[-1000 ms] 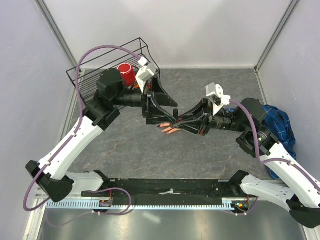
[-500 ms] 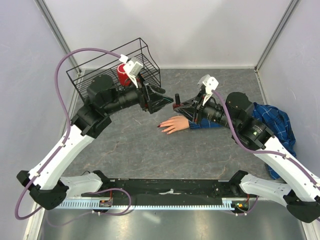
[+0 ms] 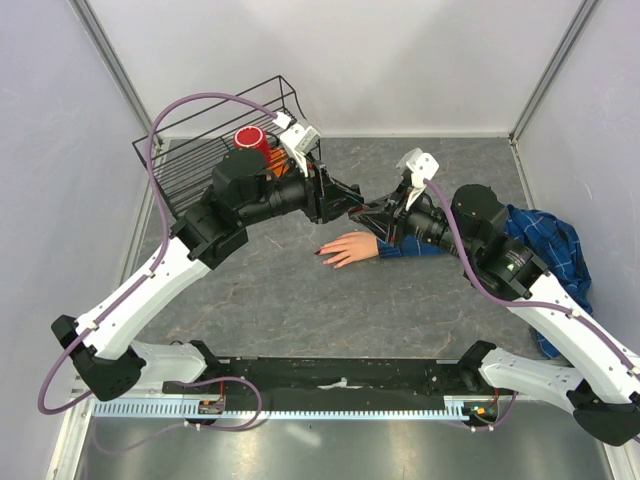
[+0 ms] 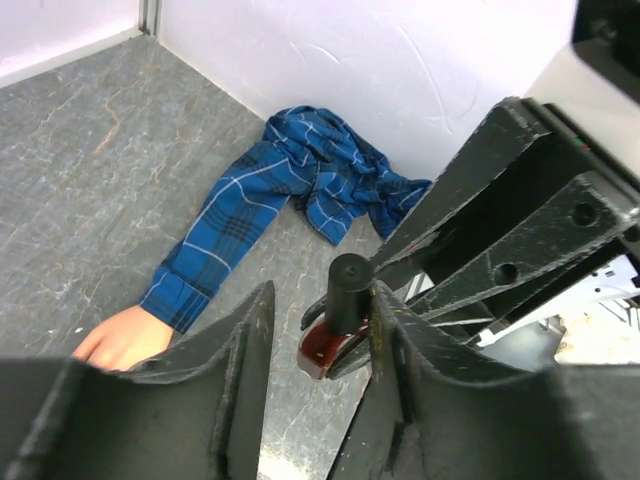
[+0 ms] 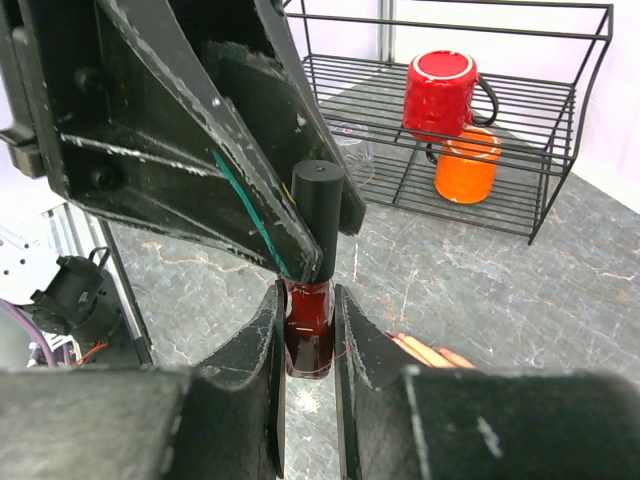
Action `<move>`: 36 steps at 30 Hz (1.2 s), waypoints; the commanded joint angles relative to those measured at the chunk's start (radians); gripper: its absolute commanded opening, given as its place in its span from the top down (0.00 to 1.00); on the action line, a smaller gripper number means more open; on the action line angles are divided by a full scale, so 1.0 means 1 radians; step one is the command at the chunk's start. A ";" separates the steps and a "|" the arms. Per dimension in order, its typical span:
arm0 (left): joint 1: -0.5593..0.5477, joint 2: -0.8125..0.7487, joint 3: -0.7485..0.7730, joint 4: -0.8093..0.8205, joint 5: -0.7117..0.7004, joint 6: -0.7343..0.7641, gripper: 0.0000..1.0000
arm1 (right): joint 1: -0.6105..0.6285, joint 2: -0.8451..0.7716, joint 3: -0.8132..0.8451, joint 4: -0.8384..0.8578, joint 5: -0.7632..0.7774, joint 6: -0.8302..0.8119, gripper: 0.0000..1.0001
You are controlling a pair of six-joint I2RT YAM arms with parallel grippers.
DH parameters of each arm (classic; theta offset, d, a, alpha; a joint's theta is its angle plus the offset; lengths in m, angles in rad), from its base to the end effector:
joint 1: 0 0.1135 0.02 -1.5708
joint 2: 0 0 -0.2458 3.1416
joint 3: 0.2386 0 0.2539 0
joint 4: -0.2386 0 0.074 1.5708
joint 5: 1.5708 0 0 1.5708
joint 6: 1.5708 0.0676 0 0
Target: Paint the nails
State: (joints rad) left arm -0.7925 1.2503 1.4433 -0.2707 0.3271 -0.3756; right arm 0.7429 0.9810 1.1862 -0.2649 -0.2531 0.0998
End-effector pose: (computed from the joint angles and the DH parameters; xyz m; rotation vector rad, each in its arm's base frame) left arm 0.2027 -0.2366 0.4423 0.6260 1.6633 -1.1381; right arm 0.1740 0.1828 0.4185 -0.7244 1.5354 0.8451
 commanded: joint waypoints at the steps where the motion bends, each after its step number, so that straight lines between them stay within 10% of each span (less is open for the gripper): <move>1: -0.004 0.012 0.045 0.028 0.079 0.037 0.65 | 0.006 -0.016 0.030 0.039 -0.015 -0.009 1.00; 3: -0.001 0.021 0.048 0.042 0.210 0.035 0.96 | 0.006 -0.021 0.029 0.047 -0.049 -0.011 1.00; 9: 0.032 0.081 -0.058 0.359 0.902 -0.181 0.98 | 0.004 -0.054 0.010 0.114 -0.588 -0.022 1.00; 13: 0.032 0.083 -0.153 0.699 1.017 -0.417 0.98 | 0.004 -0.067 -0.049 0.386 -0.808 0.182 1.00; 17: 0.052 0.032 -0.086 0.422 0.901 -0.211 0.89 | 0.003 -0.073 -0.060 0.372 -0.753 0.180 1.00; 23: 0.072 -0.017 0.085 -0.076 0.494 0.116 0.34 | 0.003 -0.039 0.007 0.130 -0.459 0.043 1.00; 36: 0.044 -0.089 0.051 -0.030 0.075 0.064 0.26 | 0.003 0.024 0.081 0.007 -0.097 -0.015 1.00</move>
State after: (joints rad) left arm -0.7303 1.1648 1.4853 -0.3126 0.5571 -0.3271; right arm 0.7444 1.0027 1.2160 -0.2642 -0.4564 0.1036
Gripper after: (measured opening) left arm 0.754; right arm 0.241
